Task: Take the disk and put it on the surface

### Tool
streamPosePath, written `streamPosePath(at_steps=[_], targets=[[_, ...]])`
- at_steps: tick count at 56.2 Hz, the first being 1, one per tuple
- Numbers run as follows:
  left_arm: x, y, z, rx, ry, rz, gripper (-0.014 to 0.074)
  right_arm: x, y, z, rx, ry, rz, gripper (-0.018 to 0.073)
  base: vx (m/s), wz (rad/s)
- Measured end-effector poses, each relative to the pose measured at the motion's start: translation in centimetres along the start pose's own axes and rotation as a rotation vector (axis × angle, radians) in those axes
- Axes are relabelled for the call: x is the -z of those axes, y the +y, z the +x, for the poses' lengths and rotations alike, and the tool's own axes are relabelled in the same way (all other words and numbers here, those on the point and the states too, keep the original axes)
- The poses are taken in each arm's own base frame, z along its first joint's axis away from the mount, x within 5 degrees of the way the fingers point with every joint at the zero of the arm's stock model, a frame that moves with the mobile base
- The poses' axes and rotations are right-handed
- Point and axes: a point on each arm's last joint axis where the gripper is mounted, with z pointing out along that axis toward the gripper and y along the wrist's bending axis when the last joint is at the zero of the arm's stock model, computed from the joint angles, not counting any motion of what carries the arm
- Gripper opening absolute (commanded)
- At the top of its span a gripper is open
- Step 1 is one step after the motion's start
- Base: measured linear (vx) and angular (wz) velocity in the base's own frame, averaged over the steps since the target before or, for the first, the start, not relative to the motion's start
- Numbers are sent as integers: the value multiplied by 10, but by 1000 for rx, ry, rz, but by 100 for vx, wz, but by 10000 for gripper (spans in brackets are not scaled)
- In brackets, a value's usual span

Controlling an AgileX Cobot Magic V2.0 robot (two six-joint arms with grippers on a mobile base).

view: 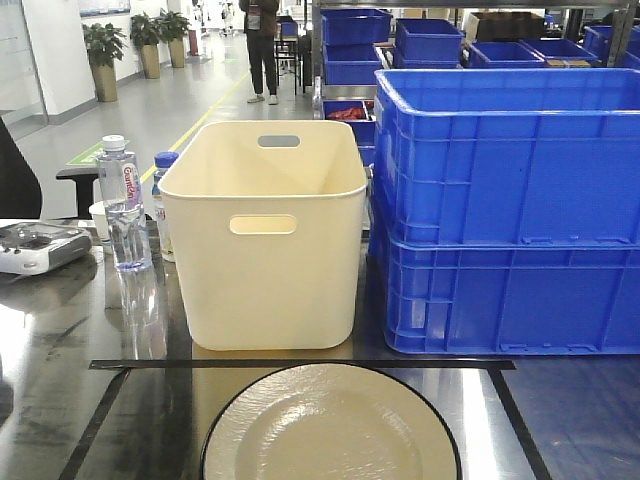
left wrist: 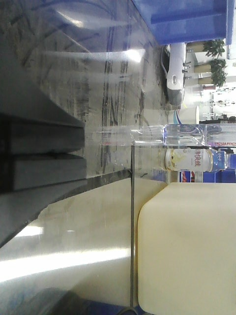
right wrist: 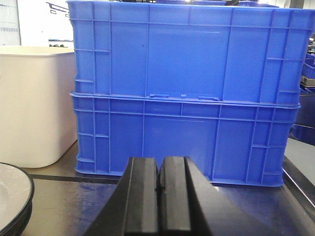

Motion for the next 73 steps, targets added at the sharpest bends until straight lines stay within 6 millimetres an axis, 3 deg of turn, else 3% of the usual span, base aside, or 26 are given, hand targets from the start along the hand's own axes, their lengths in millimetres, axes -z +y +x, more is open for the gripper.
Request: streamPosePath(at_steps=[33, 45, 60, 67, 73], targets=[[0, 0, 0, 0, 0, 0, -8, 0, 0, 0, 3, 0, 0, -9, 0, 0], [0, 0, 0, 0, 0, 0, -8, 0, -4, 0, 180, 5, 43, -9, 0, 0], [0, 0, 0, 0, 0, 0, -8, 0, -4, 0, 194, 4, 45, -9, 0, 0], [0, 0, 0, 0, 0, 0, -8, 0, 3, -3, 108, -30, -29, -9, 0, 0], [0, 0, 0, 0, 0, 0, -8, 2, 17, -1, 48, -17, -193, -9, 0, 0]])
